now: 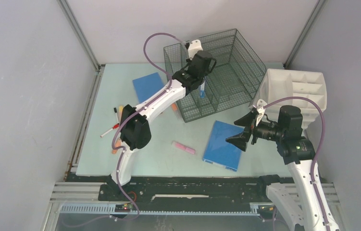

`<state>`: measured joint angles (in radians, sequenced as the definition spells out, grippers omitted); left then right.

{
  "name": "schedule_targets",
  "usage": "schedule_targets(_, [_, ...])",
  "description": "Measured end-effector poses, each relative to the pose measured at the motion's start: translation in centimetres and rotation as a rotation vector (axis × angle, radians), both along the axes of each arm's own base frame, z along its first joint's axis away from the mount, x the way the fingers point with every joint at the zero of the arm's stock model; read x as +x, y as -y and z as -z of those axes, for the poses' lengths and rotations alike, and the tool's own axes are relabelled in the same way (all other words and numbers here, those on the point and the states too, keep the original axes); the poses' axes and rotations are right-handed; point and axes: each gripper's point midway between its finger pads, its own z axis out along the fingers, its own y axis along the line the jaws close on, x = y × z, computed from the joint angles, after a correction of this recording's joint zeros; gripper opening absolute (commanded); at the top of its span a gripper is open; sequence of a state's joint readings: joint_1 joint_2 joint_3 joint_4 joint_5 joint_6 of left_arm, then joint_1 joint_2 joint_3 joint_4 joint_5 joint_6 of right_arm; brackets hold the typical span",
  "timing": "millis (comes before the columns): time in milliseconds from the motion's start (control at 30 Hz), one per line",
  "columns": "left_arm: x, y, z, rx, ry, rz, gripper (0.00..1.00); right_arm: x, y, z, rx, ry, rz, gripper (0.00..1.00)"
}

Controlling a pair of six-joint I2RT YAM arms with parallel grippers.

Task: Organize the desk
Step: Place the folder in the storage box.

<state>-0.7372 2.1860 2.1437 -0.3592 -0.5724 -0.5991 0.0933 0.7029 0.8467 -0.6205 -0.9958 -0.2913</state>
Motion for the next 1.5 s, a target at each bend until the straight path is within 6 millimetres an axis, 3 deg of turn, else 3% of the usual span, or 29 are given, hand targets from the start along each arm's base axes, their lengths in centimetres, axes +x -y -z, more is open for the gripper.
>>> schedule_targets(267, [-1.4, -0.9, -0.5, 0.086, 0.069, -0.01, 0.0, 0.0, 0.0, 0.0, -0.001, 0.002, 0.0, 1.0])
schedule_targets(500, [-3.0, 0.1, -1.2, 0.158, 0.168, -0.015, 0.0, 0.0, 0.0, 0.0, -0.002, 0.002, -0.001, 1.0])
schedule_targets(1333, [-3.7, -1.2, -2.2, 0.152, 0.398, -0.126, 0.0, 0.1, 0.1, 0.1, -0.013, 0.014, 0.007, 1.0])
schedule_targets(1500, [-3.6, -1.4, -3.3, 0.143, 0.436, -0.143, 0.0, 0.2, 0.1, 0.1, -0.016, 0.017, 0.009, 1.0])
